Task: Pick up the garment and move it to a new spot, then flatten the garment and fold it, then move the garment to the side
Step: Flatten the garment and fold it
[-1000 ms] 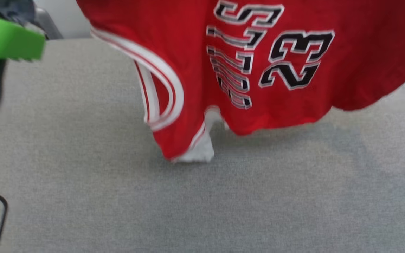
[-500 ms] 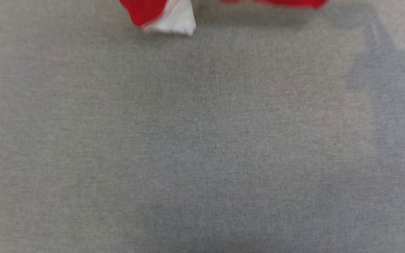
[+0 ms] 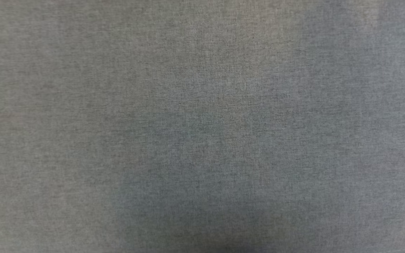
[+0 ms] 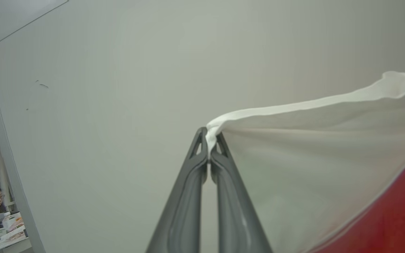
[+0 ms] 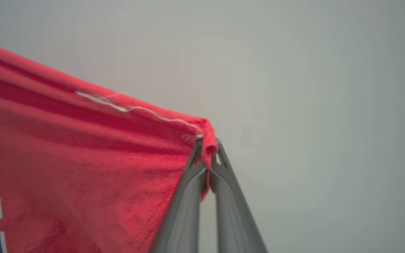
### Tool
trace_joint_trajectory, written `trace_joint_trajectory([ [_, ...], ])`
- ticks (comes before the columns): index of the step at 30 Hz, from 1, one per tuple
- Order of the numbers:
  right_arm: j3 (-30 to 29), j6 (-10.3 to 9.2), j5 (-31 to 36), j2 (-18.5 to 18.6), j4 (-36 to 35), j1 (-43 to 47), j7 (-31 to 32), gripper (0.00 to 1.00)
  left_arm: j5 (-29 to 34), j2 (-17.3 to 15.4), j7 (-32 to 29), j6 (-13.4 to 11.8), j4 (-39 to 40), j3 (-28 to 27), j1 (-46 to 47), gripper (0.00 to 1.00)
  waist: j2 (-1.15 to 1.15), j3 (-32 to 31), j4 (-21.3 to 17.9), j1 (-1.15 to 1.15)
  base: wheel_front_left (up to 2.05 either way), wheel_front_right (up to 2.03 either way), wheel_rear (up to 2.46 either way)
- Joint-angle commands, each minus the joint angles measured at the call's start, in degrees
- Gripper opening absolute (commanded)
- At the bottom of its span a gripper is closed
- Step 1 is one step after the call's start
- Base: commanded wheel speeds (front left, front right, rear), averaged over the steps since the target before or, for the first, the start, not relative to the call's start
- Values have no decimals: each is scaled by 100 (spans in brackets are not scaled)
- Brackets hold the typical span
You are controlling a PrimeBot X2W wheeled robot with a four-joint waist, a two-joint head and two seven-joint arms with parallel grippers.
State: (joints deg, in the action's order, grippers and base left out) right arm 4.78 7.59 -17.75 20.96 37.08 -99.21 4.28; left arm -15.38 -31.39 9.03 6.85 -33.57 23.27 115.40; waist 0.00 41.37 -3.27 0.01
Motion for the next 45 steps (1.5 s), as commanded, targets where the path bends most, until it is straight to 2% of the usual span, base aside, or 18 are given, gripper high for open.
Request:
trace_joint_trajectory([
  [1,-53,-10,106,-30,196,-138,-172,0,72,25,219,-24,-231,-13,219,0,0,182,-50,-1,0,0,0],
  [7,116,-10,226,-183,823,-279,-595,0,67,280,540,23,-1030,213,223,0,0,315,57,-1,0,0,0],
  [12,352,-10,115,-223,1112,-77,-847,0,-130,467,592,43,-1039,221,-447,0,0,349,148,-1,0,0,0],
  [20,884,-10,-242,-128,1409,878,-1169,0,-414,840,596,54,-181,9,-2457,0,0,26,340,-1,0,0,0],
  [25,1184,-10,-629,2,1408,1725,-1300,0,-527,1104,596,56,331,-137,-3851,0,0,-416,483,-1,0,0,0],
  [30,1547,-10,-1036,149,1267,2732,-1315,0,-580,1237,597,58,467,-54,-5087,0,0,-1023,619,-1,0,0,0],
  [37,2067,-10,-1655,333,934,4141,-1222,0,-929,1139,575,61,232,81,-6492,0,0,-1852,754,-1,0,0,0],
  [45,2532,-10,-2327,632,643,5261,-1052,0,-1378,678,254,63,497,387,-7808,0,0,-2515,882,-1,0,0,0],
])
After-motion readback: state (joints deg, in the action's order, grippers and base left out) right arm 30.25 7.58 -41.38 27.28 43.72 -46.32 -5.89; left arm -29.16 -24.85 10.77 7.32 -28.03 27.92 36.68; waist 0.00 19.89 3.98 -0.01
